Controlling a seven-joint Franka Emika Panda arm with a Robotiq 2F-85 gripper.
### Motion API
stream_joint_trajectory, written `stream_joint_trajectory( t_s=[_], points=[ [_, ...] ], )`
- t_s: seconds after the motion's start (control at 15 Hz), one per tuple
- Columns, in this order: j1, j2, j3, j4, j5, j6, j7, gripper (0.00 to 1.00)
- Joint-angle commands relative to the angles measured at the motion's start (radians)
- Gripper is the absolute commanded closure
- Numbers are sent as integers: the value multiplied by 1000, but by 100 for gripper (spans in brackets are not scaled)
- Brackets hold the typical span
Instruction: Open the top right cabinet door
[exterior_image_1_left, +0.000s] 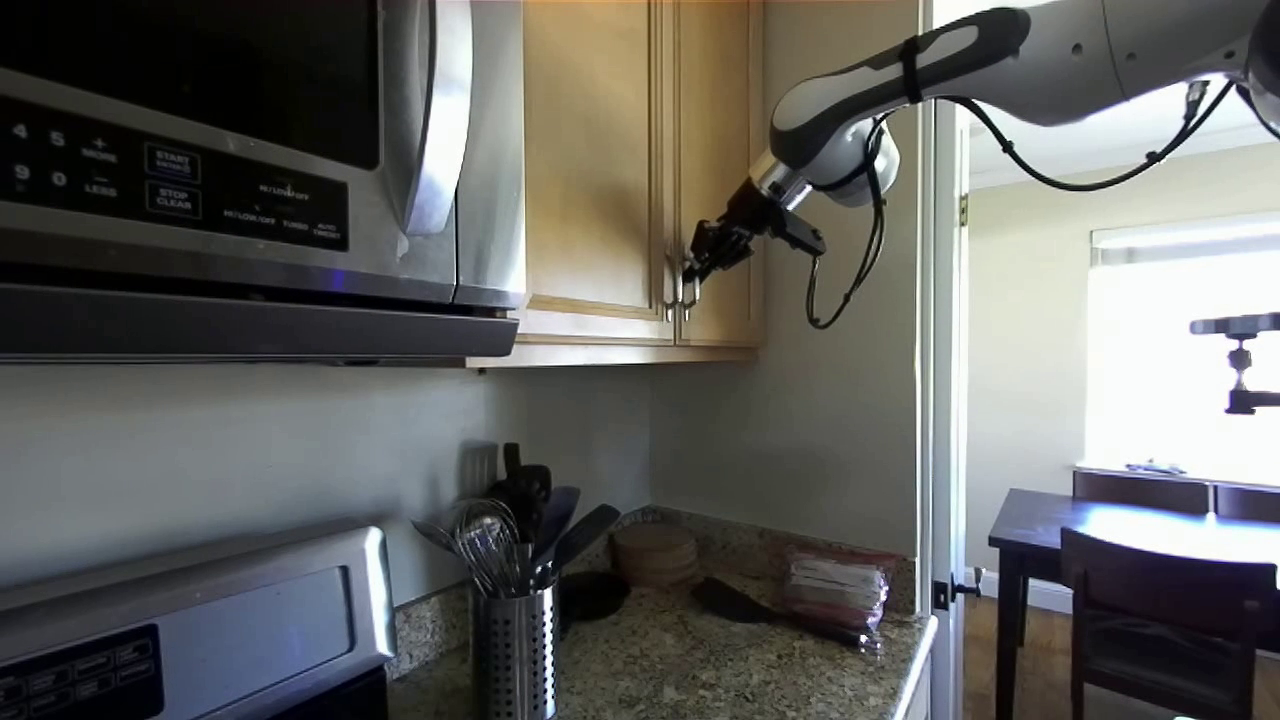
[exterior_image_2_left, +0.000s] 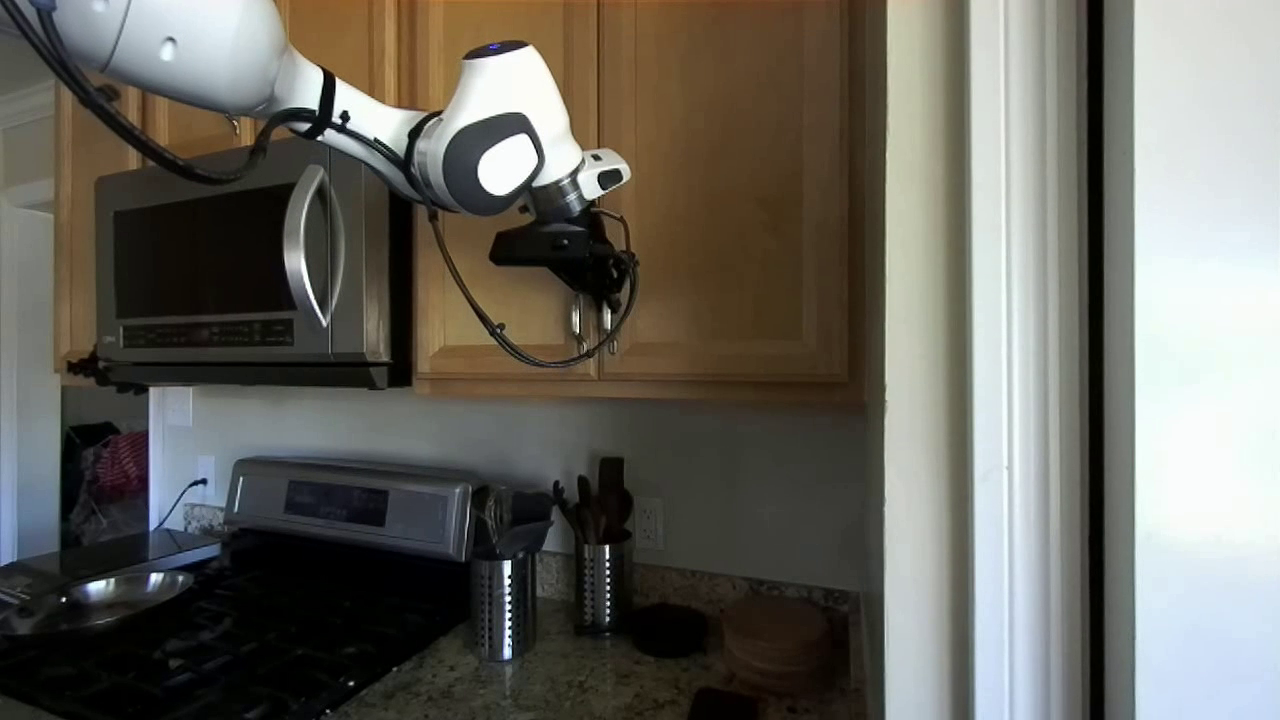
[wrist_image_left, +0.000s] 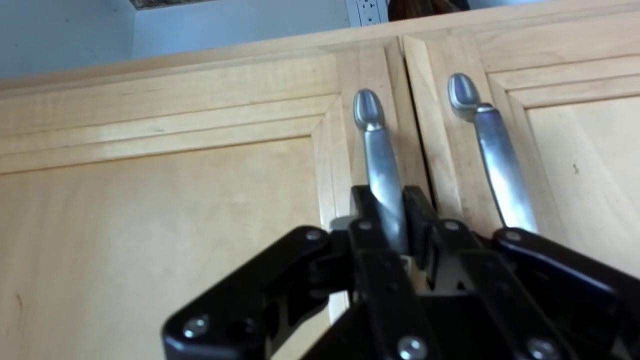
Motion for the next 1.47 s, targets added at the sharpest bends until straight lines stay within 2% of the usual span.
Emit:
stream_joint_trajectory(
  t_s=[0.0,0.4,1.0,1.4],
  points=[
    [-18,-42,-33,-16,50,-105,-100,90],
    [-43,-82,-75,-25,-11,-214,-102,90],
    [-87,-170,-120,-45,-99,-314,-21,91],
    [-132,-283,-168,-65,-141,-463,38,91]
  ],
)
